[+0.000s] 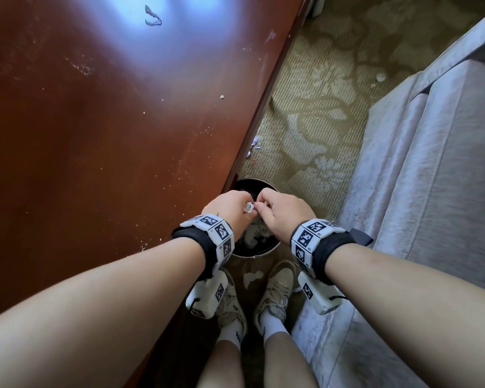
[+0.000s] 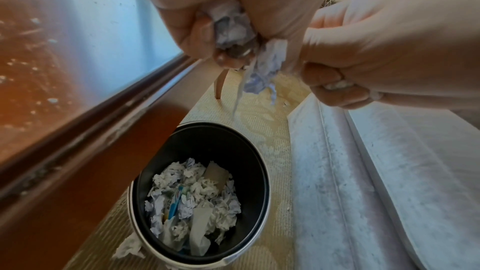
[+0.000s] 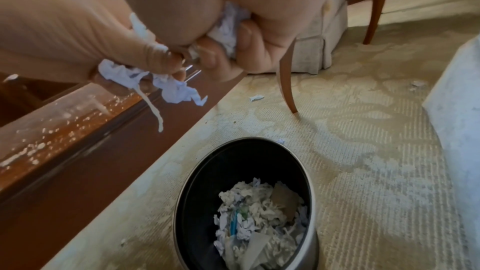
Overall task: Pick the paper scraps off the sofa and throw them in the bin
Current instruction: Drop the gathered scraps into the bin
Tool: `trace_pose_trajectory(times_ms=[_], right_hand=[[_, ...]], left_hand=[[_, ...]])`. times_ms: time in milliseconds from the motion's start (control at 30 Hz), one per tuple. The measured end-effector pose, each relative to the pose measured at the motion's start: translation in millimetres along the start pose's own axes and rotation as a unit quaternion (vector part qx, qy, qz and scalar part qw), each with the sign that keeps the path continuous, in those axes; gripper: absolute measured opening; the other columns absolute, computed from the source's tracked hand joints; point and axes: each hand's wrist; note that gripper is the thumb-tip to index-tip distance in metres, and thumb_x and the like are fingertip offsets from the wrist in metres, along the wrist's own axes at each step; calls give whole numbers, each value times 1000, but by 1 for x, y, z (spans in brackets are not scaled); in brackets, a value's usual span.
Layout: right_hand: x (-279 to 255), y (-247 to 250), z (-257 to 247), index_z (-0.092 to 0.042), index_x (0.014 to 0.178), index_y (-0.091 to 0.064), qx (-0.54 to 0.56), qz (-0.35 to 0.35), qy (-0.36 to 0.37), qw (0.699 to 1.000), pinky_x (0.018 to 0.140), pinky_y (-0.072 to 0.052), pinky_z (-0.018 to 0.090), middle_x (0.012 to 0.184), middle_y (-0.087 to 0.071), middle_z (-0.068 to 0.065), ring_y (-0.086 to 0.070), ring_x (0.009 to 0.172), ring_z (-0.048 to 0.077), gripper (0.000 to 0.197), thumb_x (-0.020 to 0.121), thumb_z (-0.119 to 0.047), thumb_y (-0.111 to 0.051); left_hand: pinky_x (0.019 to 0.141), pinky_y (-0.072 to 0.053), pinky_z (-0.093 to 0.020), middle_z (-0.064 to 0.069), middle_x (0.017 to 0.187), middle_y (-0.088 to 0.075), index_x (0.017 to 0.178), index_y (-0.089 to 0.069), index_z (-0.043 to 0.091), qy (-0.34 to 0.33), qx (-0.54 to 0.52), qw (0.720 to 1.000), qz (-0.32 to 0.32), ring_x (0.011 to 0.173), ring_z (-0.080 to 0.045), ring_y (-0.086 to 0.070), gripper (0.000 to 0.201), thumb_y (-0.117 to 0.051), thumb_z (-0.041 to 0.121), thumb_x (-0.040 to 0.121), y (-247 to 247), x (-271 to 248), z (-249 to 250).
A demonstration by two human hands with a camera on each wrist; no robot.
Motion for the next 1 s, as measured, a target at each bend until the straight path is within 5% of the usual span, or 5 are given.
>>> trace_pose_trajectory(times_ms=[100, 367, 533, 667, 1000], right_hand=[[-1, 0, 7, -22, 95, -52, 12, 18, -38, 999, 68, -42, 34, 77, -59, -2, -60, 81, 30, 20, 98, -39, -40], [-3, -1, 9, -18, 95, -52, 30, 12, -50, 998, 68, -44, 34, 79, -60, 1, -58, 80, 31, 22, 99, -35, -39], [-1, -5, 8, -22, 93, -53, 38, -1, -46, 998, 69, -45, 34, 77, -59, 0, -58, 79, 30, 20, 97, -36, -39], [-1, -7, 10, -24, 94, -53, 22, -20, -36, 999, 72, -48, 35, 81, -61, -2, -60, 82, 27, 18, 96, -38, -41], [-1, -13, 4, -22, 100, -52, -27, -30, 11, 999, 71, -48, 36, 87, -66, 2, -62, 83, 30, 24, 97, -42, -38]], left_hand=[[70, -53, -35, -2, 90, -65, 101, -59, 15, 11, -69, 998, -8, 81, -23, -64, 26, -58, 39, 89, -4, -2, 0], [80, -54, -39, -7, 107, -62, 118, -54, 16, 46, -142, 986, -66, 94, -26, -62, 36, -48, 2, 85, -2, -3, 6], [75, -51, -34, -8, 111, -62, 124, -54, 17, 33, -133, 988, -76, 94, -25, -62, 43, -46, -2, 86, -5, -4, 7], [85, -53, -38, -8, 115, -62, 127, -53, 18, 70, -172, 980, -66, 100, -27, -62, 42, -47, 2, 89, -4, 2, 5], [84, -52, -53, -20, 98, -68, 95, -59, 16, 117, -340, 933, -20, 85, -32, -65, 23, -50, 3, 79, -16, 23, 2]])
Point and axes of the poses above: each hand's wrist, its own x-axis towards the middle knuckle, its own y-axis out of the back of the hand, z = x × y
